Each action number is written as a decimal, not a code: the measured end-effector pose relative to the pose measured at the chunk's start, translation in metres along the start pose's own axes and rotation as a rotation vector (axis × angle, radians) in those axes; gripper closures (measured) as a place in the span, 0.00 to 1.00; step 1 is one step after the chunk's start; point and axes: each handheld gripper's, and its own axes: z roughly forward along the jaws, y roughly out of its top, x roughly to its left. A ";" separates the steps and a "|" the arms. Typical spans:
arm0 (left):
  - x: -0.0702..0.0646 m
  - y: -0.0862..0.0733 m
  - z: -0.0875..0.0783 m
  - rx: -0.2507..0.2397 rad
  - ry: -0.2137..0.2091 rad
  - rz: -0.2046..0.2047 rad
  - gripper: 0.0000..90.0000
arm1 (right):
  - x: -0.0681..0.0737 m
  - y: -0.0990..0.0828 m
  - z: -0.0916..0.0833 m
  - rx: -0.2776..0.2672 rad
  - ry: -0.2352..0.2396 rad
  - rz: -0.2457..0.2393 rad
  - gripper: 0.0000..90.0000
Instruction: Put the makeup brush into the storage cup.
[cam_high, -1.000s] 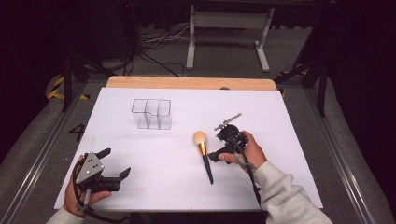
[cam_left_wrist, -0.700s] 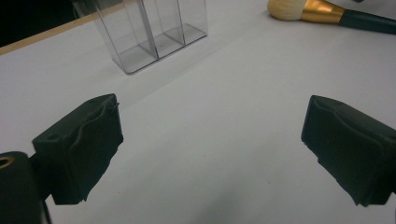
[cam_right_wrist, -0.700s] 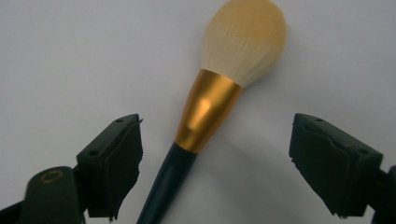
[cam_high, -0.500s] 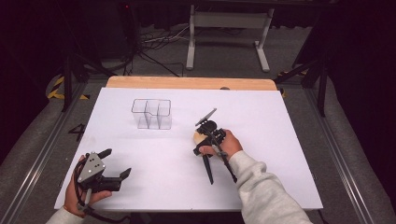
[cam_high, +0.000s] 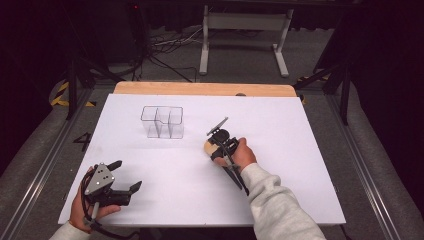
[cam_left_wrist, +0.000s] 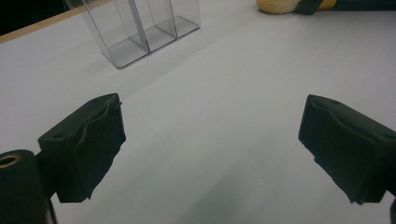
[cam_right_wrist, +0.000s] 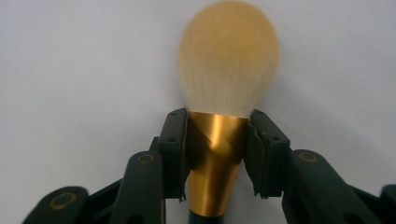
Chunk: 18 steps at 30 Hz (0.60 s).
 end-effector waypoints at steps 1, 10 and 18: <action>0.000 0.000 0.000 0.000 0.000 0.000 0.08 | 0.000 0.000 0.000 -0.001 0.003 -0.004 0.71; 0.001 0.000 0.001 -0.006 -0.009 -0.020 0.08 | -0.004 -0.005 -0.004 -0.031 0.043 -0.022 0.71; 0.002 0.001 0.000 -0.021 -0.028 -0.048 0.09 | -0.011 -0.020 -0.038 -0.221 0.108 0.003 0.72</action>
